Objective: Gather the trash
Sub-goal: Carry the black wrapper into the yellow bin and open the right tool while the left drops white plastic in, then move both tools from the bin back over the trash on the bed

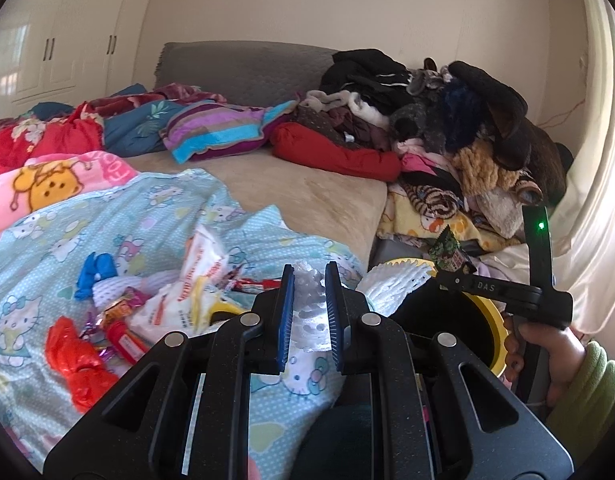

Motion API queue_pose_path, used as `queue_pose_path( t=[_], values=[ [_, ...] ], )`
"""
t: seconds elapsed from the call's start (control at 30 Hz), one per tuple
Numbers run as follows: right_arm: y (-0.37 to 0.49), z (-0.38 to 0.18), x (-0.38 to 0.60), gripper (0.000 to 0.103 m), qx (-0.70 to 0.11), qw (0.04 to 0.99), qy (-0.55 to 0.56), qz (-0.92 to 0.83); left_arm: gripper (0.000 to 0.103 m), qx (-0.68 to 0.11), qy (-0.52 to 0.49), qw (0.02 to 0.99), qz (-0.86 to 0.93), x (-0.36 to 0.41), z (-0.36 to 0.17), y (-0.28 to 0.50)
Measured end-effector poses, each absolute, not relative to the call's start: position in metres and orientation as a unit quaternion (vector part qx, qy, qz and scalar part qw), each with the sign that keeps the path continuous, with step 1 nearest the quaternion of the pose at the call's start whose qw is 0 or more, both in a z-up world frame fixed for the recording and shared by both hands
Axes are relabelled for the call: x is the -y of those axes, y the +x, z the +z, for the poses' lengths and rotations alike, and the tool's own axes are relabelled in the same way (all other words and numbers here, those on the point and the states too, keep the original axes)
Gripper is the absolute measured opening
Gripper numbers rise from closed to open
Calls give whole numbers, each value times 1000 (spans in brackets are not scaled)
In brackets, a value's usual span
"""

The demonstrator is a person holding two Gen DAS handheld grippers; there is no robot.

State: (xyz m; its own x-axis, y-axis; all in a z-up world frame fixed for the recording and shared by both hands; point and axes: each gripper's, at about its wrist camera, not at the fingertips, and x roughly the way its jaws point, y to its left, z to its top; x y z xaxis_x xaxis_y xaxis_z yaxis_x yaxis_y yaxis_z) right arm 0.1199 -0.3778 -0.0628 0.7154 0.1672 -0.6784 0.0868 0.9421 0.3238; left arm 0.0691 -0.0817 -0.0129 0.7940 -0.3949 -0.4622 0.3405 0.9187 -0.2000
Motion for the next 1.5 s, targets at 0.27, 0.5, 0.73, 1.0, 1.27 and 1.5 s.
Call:
queue_pose_path(
  t=[0.27,0.5,0.73,1.0,1.27,1.5],
  values=[
    [118,-67,403,11,-382,907,179,5,10,-261,-24,941,-214,118,-18,74],
    [116,-73,420,11,-387,902,189,-9,10,-277,3,935,-221,148,-31,85],
    [116,-80,435,11,-400,896,192,-19,11,-293,29,928,-226,175,-43,102],
    [115,-87,448,14,-412,890,195,-26,11,-313,46,917,-243,204,-58,114],
    [114,-85,450,49,-408,892,191,-39,59,-312,11,911,-268,209,-61,114],
    [112,-78,446,64,-389,900,193,-53,92,-301,-29,920,-249,189,-52,110]
  ],
)
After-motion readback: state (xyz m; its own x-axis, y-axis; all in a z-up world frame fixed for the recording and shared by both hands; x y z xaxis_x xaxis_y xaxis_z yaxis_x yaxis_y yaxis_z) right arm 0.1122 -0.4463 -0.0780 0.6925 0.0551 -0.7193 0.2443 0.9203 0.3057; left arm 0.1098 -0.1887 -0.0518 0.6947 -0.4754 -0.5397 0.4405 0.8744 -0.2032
